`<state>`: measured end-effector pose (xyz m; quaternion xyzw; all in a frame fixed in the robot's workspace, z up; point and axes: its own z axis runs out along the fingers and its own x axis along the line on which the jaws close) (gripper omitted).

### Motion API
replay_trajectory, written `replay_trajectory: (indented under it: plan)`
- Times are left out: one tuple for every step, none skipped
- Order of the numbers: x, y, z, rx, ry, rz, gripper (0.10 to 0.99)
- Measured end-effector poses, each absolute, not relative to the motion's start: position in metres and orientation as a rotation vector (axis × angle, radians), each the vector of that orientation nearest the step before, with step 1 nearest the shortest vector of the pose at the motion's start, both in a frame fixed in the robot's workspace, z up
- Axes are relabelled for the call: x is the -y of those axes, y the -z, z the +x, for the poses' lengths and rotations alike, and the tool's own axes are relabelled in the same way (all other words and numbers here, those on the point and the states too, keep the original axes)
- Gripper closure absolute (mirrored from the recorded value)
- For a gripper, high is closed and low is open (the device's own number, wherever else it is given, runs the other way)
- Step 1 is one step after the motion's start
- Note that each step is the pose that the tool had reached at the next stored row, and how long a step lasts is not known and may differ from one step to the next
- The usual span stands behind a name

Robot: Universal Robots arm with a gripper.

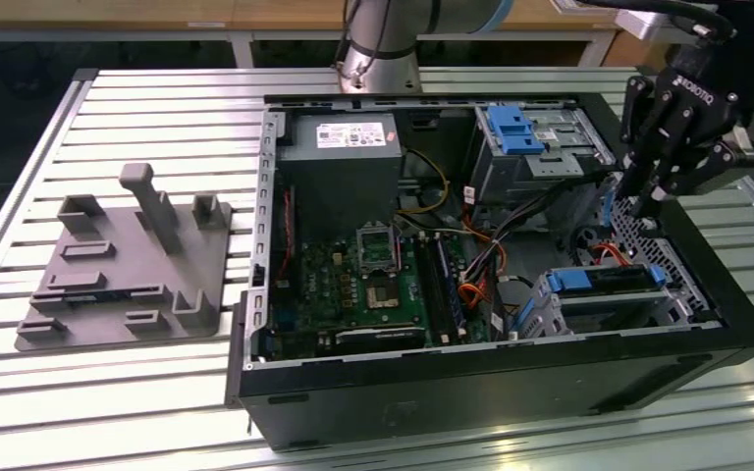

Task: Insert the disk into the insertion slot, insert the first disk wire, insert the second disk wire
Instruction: 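Insert the second disk wire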

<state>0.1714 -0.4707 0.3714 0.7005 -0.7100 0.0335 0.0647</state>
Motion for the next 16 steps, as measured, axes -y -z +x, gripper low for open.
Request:
replay_trajectory:
  plan:
    - [0.467,-0.371,0.171,2.139,-0.109,2.11,0.729]
    - [0.464,-0.371,0.171,2.133,-0.122,2.104,0.729]
    - [0.461,-0.37,0.171,2.125,-0.137,2.095,0.729]
    - [0.458,-0.37,0.171,2.116,-0.156,2.085,0.729]
    - [0.456,-0.37,0.17,2.106,-0.173,2.075,0.729]
    - [0.453,-0.37,0.17,2.095,-0.192,2.063,0.729]
    - [0.451,-0.37,0.17,2.085,-0.209,2.053,0.729]
    - [0.449,-0.37,0.17,2.075,-0.226,2.042,0.729]
    - [0.447,-0.37,0.169,2.065,-0.243,2.032,0.729]
    - [0.446,-0.369,0.168,2.058,-0.257,2.024,0.729]
    - [0.445,-0.368,0.167,2.053,-0.266,2.018,0.729]
    - [0.444,-0.368,0.166,2.049,-0.273,2.014,0.729]
    - [0.444,-0.367,0.164,2.045,-0.279,2.01,0.729]
    - [0.443,-0.366,0.162,2.043,-0.284,2.007,0.729]
    - [0.443,-0.365,0.159,2.04,-0.288,2.005,0.729]
    - [0.443,-0.364,0.157,2.038,-0.292,2.002,0.729]
